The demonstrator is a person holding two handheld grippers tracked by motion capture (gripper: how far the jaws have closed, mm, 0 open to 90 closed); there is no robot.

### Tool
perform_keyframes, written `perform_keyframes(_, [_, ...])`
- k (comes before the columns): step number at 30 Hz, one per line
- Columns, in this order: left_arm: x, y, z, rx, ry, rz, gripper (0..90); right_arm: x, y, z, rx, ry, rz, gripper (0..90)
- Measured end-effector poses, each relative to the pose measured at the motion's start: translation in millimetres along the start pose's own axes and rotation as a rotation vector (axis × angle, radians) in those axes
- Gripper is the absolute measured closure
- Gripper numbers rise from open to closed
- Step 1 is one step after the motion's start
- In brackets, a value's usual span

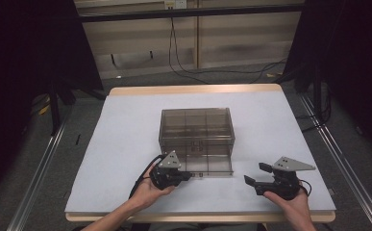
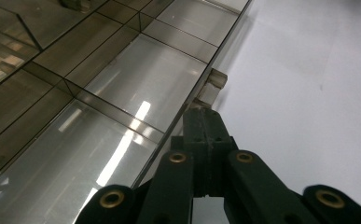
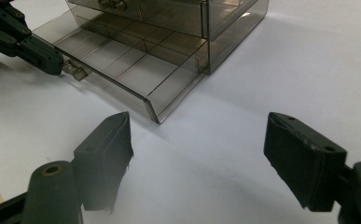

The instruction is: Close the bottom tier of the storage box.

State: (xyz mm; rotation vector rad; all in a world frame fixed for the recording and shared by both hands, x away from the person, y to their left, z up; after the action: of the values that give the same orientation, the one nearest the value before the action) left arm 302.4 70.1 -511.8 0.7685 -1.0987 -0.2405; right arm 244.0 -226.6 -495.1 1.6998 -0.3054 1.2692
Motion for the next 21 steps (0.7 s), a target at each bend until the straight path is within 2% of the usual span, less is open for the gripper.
perform_keyframes(3, [1.0,0.7,-1.0,-0.008,0.007,0.013,90.0,-0.4,-0.1,-0.1,0.001,0.001,-0.003,23.1])
perform_keyframes(4, [1.2,0.6,-0.6,-0.004,0.024,0.022,90.0,-0.3,0.1,0.0,0.001,0.0,-0.002,23.1])
perform_keyframes(8, [1.1,0.7,-0.9,-0.004,0.011,0.004,90.0,-0.2,0.3,0.7,0.002,0.003,0.002,23.1])
perform_keyframes(11, [1.8,-0.2,-1.0,-0.002,0.016,0.022,90.0,-0.1,0.5,0.7,0.001,0.004,0.005,23.1])
perform_keyframes(15, [2.5,0.7,-0.8,0.005,0.015,0.006,90.0,-0.1,0.6,0.3,0.002,0.003,0.002,23.5])
perform_keyframes(17, [4.6,-0.1,-0.8,0.006,0.027,0.025,90.0,0.0,0.6,0.5,-0.001,0.005,0.003,23.7])
perform_keyframes(21, [6.0,0.1,-1.8,0.016,0.019,0.014,90.0,0.2,0.6,-0.2,0.003,0.006,0.002,23.7])
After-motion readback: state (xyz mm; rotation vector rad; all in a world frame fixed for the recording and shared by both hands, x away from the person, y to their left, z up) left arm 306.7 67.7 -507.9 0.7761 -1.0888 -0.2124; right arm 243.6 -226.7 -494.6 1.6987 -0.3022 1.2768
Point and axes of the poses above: each handheld gripper's, and its own axes: y roughly backward along the jaws, x roughly out of its top, z roughly to its right, the point moved 5 cm from there along -y, roughly forward along the jaws, and after that the axes turned 10 degrees about y, right-handed, at the moved point
